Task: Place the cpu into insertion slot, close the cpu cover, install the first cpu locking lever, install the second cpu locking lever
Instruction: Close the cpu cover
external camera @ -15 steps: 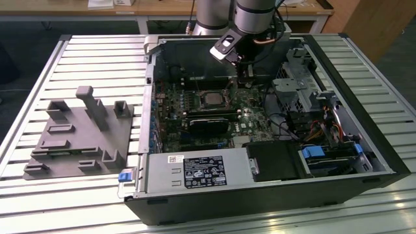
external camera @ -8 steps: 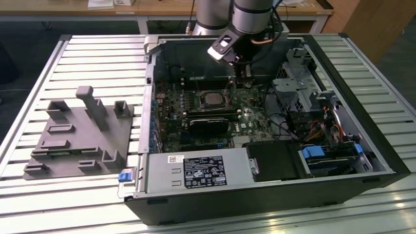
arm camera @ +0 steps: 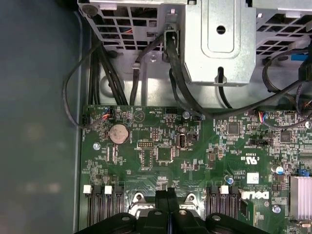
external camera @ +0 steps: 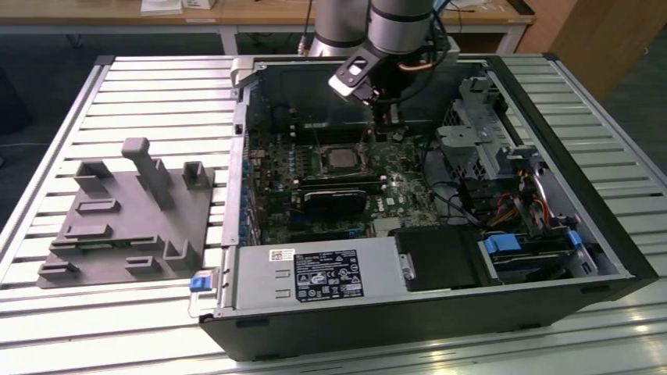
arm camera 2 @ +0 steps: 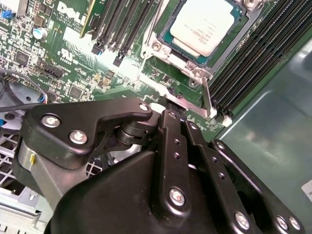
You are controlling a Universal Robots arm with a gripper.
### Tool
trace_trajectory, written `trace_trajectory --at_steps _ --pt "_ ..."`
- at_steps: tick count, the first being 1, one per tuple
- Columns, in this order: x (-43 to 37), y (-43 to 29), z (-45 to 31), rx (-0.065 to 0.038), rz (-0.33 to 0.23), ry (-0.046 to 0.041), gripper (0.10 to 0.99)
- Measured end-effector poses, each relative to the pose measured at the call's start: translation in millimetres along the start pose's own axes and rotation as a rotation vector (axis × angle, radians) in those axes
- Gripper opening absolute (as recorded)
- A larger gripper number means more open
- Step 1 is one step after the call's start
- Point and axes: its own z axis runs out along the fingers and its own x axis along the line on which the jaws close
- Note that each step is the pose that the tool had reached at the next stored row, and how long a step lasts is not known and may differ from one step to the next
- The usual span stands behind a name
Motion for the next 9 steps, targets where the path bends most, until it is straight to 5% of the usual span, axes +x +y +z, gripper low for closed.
trace_trajectory --at_steps 9 --pt "0.0 -5.8 0.0 0.000 0.000 0.0000 0.106"
